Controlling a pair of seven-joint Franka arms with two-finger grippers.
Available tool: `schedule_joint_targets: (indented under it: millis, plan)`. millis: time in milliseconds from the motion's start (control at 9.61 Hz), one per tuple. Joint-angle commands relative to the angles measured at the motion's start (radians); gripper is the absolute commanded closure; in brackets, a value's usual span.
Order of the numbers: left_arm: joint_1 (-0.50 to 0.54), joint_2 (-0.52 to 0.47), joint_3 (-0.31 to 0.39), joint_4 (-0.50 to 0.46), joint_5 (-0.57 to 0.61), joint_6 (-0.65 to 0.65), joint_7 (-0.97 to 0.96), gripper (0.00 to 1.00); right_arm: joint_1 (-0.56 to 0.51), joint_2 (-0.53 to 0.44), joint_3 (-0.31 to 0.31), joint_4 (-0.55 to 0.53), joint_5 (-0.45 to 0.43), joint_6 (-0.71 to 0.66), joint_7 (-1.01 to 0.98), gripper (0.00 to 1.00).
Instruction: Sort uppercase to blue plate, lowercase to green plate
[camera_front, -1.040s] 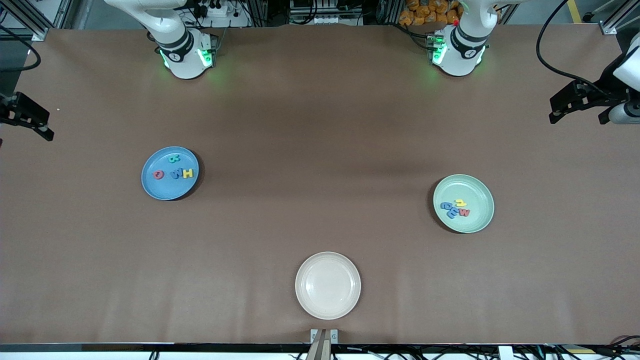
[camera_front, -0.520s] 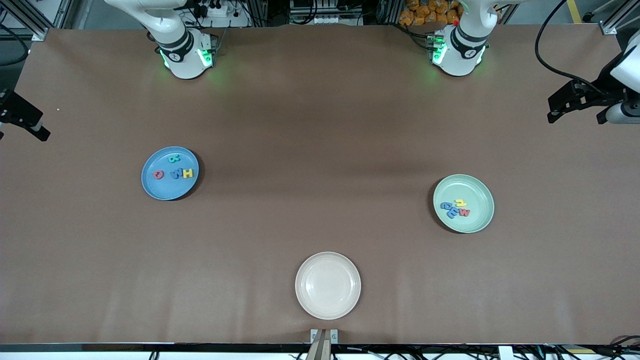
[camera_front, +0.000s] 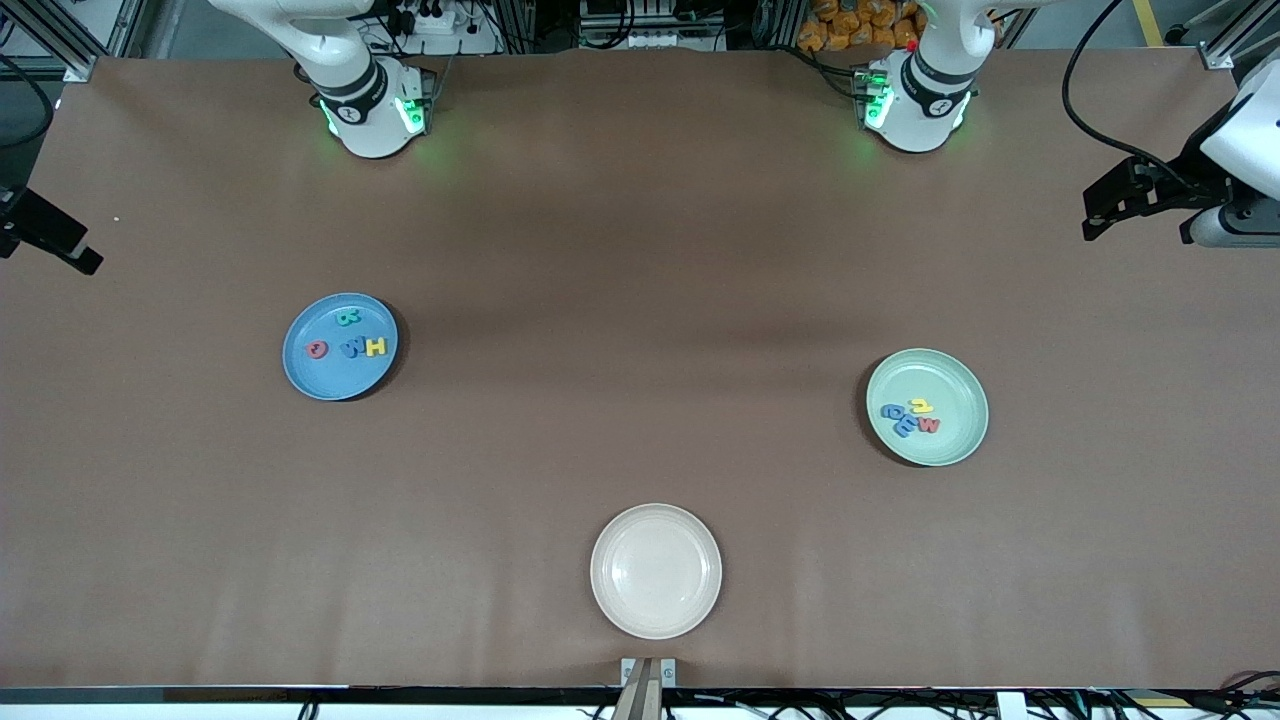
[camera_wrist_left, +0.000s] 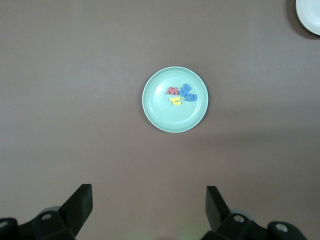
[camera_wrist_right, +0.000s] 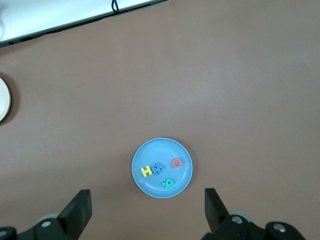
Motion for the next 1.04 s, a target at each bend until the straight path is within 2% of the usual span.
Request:
schedule_joint_targets:
  millis: [0,936]
  plan:
    - [-0.001,0.005,0.004,0.021,-0.028,-0.021,0.017,0.00,-0.018,-0.005,0.020,0.008,-0.040,-0.018,-0.022,0.00]
    - [0.000,0.013,0.004,0.021,-0.029,-0.021,0.015,0.00,-0.033,-0.012,0.033,-0.003,-0.063,-0.025,-0.102,0.00]
